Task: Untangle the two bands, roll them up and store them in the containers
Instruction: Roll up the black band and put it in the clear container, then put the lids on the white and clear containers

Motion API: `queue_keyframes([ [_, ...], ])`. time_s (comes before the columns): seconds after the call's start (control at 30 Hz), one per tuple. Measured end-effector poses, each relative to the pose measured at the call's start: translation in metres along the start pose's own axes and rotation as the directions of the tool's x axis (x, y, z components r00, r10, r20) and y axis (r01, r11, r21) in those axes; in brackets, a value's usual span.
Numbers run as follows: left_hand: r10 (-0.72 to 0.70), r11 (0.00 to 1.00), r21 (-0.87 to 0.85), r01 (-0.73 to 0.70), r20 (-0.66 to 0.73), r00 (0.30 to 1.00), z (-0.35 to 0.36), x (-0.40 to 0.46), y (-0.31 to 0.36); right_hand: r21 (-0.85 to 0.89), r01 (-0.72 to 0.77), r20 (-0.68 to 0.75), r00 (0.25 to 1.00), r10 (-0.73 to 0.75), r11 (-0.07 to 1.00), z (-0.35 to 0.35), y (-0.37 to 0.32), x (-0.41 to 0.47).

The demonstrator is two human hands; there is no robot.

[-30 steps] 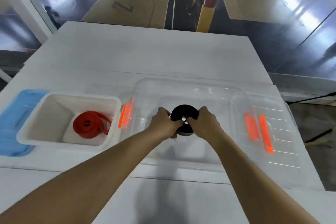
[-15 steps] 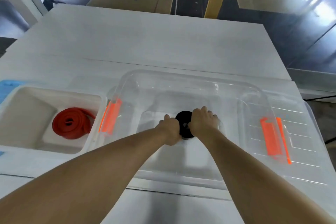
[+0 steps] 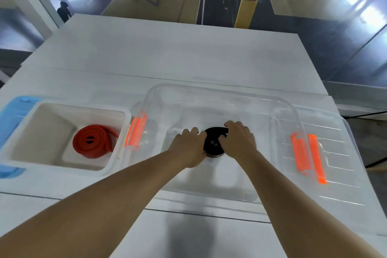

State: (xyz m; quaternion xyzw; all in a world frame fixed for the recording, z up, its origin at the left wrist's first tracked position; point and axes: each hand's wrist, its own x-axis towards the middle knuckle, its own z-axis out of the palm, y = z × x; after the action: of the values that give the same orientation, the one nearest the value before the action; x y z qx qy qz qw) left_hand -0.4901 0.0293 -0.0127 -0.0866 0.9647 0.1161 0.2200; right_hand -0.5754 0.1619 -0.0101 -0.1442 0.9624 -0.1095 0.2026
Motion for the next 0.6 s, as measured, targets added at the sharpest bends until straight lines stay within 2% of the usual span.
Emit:
queue_keyframes([
  [0.1,0.054,0.994,0.102,-0.042,-0.117,0.992,-0.011,-0.026,-0.003,0.075,0.047,-0.055,0.998,-0.043,0.996,-0.011,-0.005,-0.023],
  [0.2,0.096,0.989,0.131,-0.066,-0.233,0.968,-0.019,-0.057,-0.007,0.141,0.119,-0.129,0.987,-0.101,0.983,-0.016,-0.014,-0.05],
  [0.43,0.127,0.991,0.088,-0.095,-0.488,0.863,-0.039,-0.142,-0.041,0.241,0.281,-0.336,0.922,-0.192,0.929,-0.013,-0.058,-0.118],
  [0.6,0.08,0.997,0.049,-0.063,-0.574,0.815,-0.038,-0.203,-0.085,0.289,0.363,-0.406,0.885,-0.229,0.886,0.0,-0.107,-0.158],
])
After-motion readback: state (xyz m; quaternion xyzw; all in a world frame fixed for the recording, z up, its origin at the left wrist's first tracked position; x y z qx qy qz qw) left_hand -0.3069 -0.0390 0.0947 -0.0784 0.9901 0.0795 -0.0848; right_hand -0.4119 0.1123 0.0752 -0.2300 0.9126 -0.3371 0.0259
